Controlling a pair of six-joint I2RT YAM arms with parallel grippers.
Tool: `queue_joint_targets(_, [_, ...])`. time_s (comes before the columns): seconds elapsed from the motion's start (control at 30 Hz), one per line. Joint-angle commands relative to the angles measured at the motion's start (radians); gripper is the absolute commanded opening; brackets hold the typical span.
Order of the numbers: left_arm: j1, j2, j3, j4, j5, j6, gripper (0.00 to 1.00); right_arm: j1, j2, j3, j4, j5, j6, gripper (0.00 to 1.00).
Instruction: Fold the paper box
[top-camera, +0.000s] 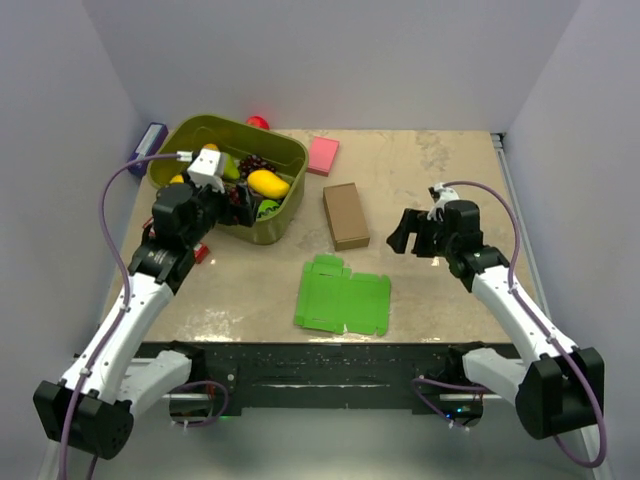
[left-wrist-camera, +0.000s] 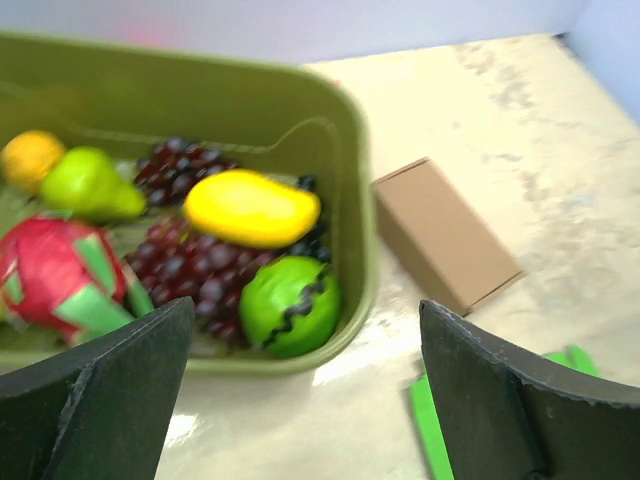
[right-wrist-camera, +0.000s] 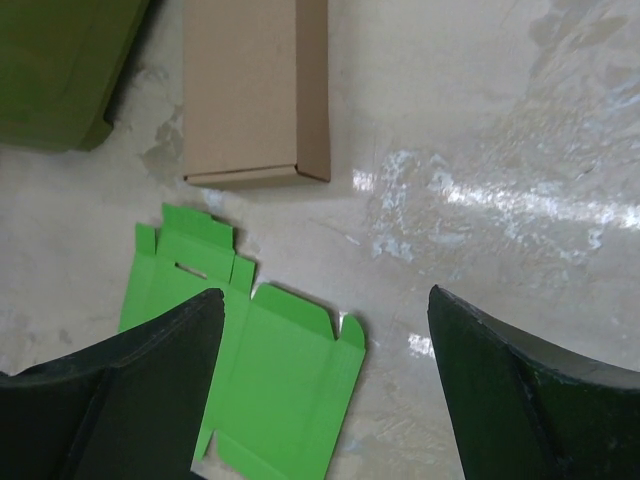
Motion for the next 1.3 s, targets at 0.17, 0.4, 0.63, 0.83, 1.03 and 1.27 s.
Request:
queue_joint_targets(0.17, [-0.024,0.135,0.016,0.184,0.271,-0.126,0.97,0.001,-0.031,-0.140,-0.085,-0.101,0.056,0.81])
queue_joint_targets(0.4, [-0.073,0.059,-0.107,0.119,0.212,-0.057,0.97,0.030,-0.112,-0.255,-0.062,-0.084,0.168,0.78])
queue_joint_targets(0.63, [-0.136,0.022,-0.254,0.082,0.242,-0.204,0.91,0.045,-0.138,-0.300,-0.090,-0.075,0.245,0.77])
queue_joint_targets(0.83, [-0.222,-0.043,-0.449,0.234,0.250,-0.409,0.90,0.057,-0.163,-0.367,-0.056,-0.099,0.297,0.74])
queue_joint_targets(1.03, [-0.314,-0.047,-0.595,0.371,0.196,-0.573,0.90,0.105,-0.146,-0.421,0.062,-0.124,0.360,0.73])
queue_joint_targets(1.27, [-0.336,0.020,-0.725,0.560,0.187,-0.666,0.89,0.152,-0.097,-0.467,0.214,-0.164,0.429,0.71])
